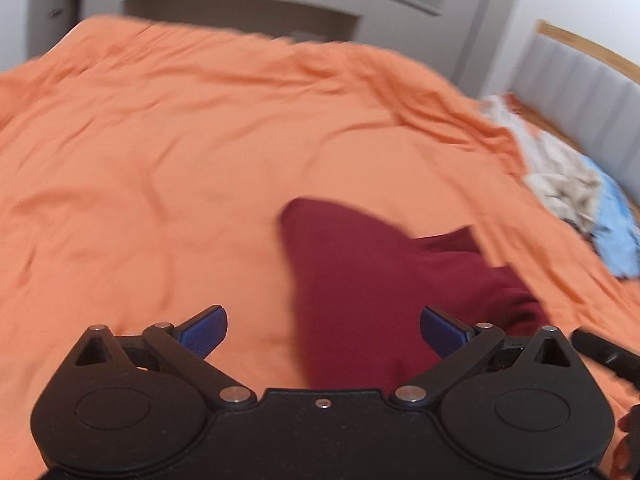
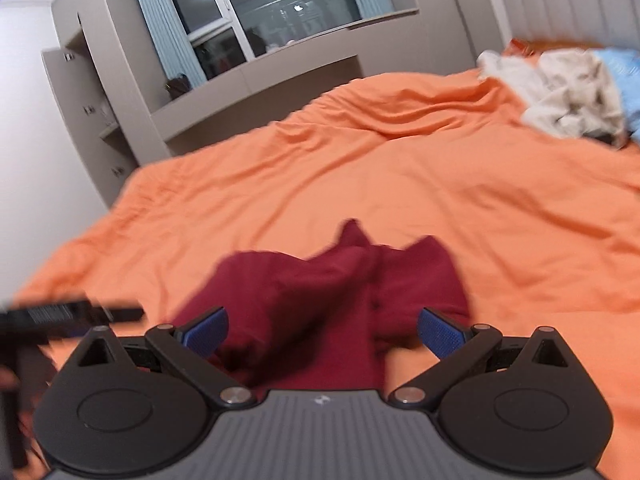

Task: Fold small clothes

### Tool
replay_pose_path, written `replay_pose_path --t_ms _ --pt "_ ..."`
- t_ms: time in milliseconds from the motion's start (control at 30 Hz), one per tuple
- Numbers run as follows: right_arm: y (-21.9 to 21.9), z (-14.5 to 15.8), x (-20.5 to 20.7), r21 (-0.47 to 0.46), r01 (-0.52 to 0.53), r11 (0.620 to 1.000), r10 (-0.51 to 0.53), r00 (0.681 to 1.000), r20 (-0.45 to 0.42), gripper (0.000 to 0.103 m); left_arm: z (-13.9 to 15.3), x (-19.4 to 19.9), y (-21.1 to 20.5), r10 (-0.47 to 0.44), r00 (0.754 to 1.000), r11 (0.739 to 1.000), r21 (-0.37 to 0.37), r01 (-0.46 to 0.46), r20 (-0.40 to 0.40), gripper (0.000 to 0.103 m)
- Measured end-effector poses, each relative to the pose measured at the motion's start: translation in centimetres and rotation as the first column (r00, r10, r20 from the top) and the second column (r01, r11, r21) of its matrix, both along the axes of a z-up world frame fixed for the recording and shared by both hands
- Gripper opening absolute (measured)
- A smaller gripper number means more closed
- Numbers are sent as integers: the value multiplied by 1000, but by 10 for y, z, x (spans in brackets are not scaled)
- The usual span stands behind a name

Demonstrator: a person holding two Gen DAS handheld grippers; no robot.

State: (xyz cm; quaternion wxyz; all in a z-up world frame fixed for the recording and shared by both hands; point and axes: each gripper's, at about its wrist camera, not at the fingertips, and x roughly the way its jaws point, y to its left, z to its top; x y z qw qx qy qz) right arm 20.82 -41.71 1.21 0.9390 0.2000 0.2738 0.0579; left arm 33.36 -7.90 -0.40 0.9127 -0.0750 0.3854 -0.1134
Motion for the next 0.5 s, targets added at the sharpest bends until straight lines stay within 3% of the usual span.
replay_pose_path --t_ms 100,167,400,500 --pt "3 -2 22 79 -7 997 9 1000 -19 100 -14 9 11 48 997 999 1 -48 -60 102" --pt "6 -6 34 109 -5 994 9 999 -36 92 -23 11 15 60 994 998 18 -59 -90 102" --pt "12 -27 55 115 69 991 -57 993 -103 79 -35 12 18 55 993 998 7 -55 -106 102" --pt "9 -33 53 134 102 986 -89 991 -102 55 -40 12 17 44 992 999 -4 -45 -119 102"
